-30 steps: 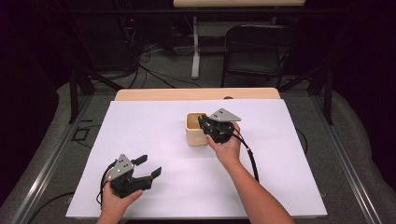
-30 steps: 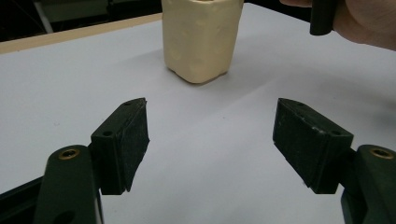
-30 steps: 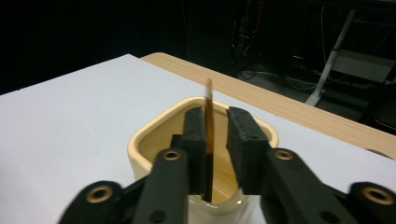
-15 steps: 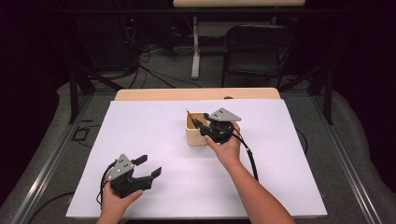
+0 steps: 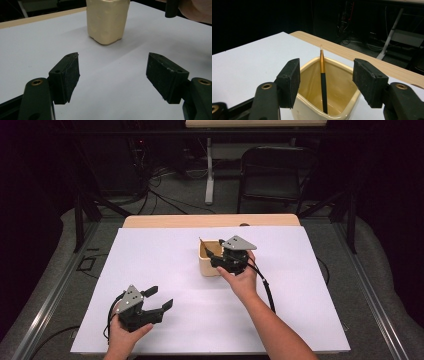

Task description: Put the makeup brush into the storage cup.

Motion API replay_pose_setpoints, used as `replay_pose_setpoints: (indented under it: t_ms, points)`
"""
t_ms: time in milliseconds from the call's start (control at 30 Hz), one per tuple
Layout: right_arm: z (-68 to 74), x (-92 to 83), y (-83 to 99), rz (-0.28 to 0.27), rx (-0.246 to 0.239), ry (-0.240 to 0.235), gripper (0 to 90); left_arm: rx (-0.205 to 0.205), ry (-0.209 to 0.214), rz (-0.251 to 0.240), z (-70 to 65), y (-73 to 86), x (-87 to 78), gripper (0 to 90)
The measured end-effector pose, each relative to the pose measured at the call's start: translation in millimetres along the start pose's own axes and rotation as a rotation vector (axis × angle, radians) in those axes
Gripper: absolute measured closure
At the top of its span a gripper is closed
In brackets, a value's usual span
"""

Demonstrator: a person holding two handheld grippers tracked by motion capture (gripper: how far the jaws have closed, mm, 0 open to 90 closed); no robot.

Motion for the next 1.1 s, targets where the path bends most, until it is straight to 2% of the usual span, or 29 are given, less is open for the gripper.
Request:
replay_pose_setpoints:
  t_ms: [200,267,333,433,800,933,1100]
  points:
    - [4.2,-3.0,0.0,0.019,-0.003,-0.02,40.9,-0.002,0.0,0.0,0.5,-0.1,0.2,27.1]
    - [5.4,-4.3,1.6,0.059,0.004,-0.008,42.1,0.0,0.002,0.001,0.3,0.0,0.5,27.1]
    - [7.5,-5.5,2.6,0.081,0.004,-0.022,44.4,0.0,0.0,0.001,0.2,-0.1,0.6,27.1]
    - [7.8,-7.9,1.1,0.074,-0.017,-0.015,46.5,0.0,0.001,0.0,0.2,-0.3,0.8,27.2]
    - [13.6,-15.8,-2.5,0.052,-0.003,-0.064,48.1,-0.001,0.003,-0.004,0.6,-1.1,0.8,27.2]
    - [13.4,-19.3,-3.0,0.042,-0.012,-0.059,46.9,0.001,0.003,-0.004,0.8,-1.0,0.5,27.2]
    - [14.2,-23.6,-0.6,0.044,0.004,-0.083,48.0,0.002,0.001,-0.003,0.5,-1.0,0.7,27.2]
Point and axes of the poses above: each handheld gripper's, and its own axes: x roughly forward along the jaws, y roughly out of its underside, z roughly to its left, the point moved 8 cm from there along x, roughly forward along the jaws, and after that the axes turned 6 degrees about x, right-handed, at the moved point
